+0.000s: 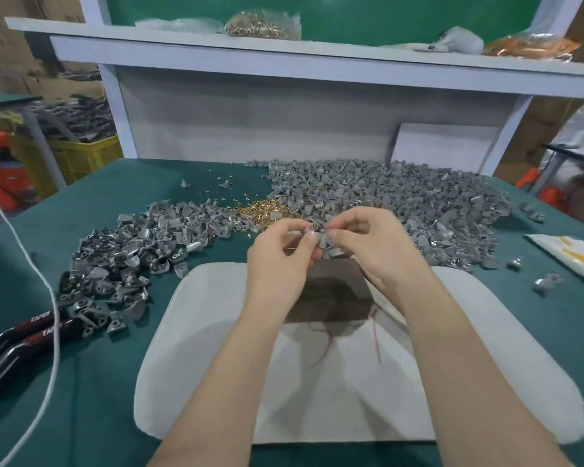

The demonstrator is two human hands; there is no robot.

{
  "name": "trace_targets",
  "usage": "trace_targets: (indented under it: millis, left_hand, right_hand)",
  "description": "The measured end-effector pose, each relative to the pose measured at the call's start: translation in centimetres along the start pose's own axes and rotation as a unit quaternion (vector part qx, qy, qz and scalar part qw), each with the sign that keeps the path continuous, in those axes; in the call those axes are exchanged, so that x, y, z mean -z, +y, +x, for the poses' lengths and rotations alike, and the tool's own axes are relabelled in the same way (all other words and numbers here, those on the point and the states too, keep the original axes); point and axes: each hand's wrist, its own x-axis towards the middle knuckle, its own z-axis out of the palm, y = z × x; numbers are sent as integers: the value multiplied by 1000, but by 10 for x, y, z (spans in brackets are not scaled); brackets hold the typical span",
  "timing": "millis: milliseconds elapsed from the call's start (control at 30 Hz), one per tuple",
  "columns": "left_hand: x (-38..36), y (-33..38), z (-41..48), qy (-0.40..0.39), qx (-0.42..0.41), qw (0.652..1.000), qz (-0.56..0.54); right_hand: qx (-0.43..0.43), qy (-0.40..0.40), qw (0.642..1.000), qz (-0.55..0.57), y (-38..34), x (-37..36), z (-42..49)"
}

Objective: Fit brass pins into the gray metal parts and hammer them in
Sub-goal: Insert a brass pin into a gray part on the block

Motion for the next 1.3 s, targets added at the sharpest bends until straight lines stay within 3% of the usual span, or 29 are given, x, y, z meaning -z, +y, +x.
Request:
trace_targets:
  millis: [200, 500, 800, 1133, 1300]
  left_hand:
    - [-7, -3, -7, -73, -39, 972, 222]
    - [-4, -4, -6, -75, -18, 898, 434]
    - [9, -1, -2, -166, 15, 905, 391]
    - [3, -2, -6, -116, -7, 898, 425]
    - [-1, 3, -7, -85, -35, 925, 369]
  right_hand:
    - [1, 8, 1000, -13, 16, 1, -15]
    - [16, -15, 996, -83, 25, -13, -14]
    - [32, -23, 993, -115, 27, -13, -18]
    - [45, 4, 993, -105, 26, -14, -18]
    - [56, 1, 994, -90, 23, -14, -21]
